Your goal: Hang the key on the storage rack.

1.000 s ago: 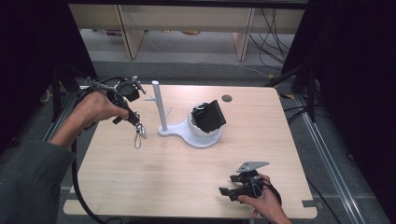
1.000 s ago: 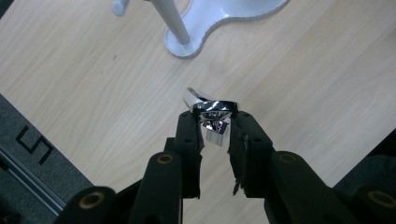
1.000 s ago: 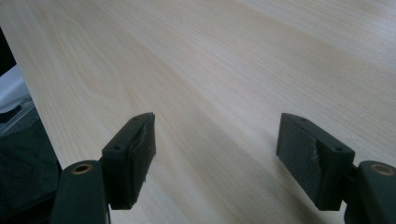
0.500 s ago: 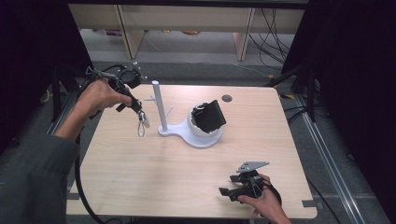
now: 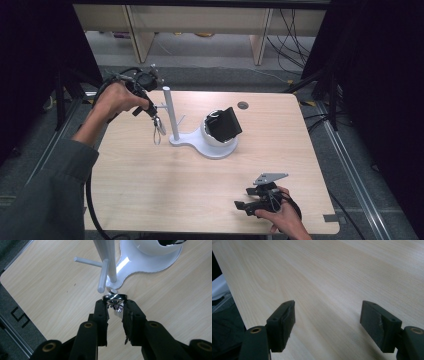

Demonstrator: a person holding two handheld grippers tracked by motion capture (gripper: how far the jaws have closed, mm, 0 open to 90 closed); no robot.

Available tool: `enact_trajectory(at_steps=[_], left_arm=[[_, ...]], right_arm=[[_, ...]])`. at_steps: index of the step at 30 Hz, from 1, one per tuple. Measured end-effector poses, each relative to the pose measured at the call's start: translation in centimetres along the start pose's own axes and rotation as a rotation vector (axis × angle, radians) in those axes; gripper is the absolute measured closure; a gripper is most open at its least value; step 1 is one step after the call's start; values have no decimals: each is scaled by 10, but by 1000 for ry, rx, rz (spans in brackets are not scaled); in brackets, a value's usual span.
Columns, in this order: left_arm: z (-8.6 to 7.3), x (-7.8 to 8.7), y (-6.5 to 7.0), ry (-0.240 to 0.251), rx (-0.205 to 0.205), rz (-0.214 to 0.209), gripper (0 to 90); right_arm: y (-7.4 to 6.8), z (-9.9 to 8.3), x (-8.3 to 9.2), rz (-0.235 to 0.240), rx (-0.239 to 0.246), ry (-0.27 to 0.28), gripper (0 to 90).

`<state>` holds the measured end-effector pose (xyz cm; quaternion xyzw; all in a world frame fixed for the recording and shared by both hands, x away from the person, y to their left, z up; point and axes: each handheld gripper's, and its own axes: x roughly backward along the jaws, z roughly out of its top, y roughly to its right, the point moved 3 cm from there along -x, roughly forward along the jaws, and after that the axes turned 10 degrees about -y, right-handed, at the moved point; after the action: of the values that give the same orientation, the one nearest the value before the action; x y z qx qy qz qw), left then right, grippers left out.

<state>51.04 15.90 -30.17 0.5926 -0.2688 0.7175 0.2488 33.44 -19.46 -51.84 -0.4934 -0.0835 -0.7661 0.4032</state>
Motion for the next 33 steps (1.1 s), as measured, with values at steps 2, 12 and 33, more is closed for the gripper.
enact_trajectory(at_steps=[2,12,33], left_arm=[[2,-2,-2,-1,7,-3,732],[5,-8,-9,-3,29,-9,729],[14,-28,-12,7,47,-12,722]], right_arm=[[-1,0,0,5,-10,-1,291],[-1,0,0,5,-21,3,291],[0,-1,1,15,-18,-6,291]])
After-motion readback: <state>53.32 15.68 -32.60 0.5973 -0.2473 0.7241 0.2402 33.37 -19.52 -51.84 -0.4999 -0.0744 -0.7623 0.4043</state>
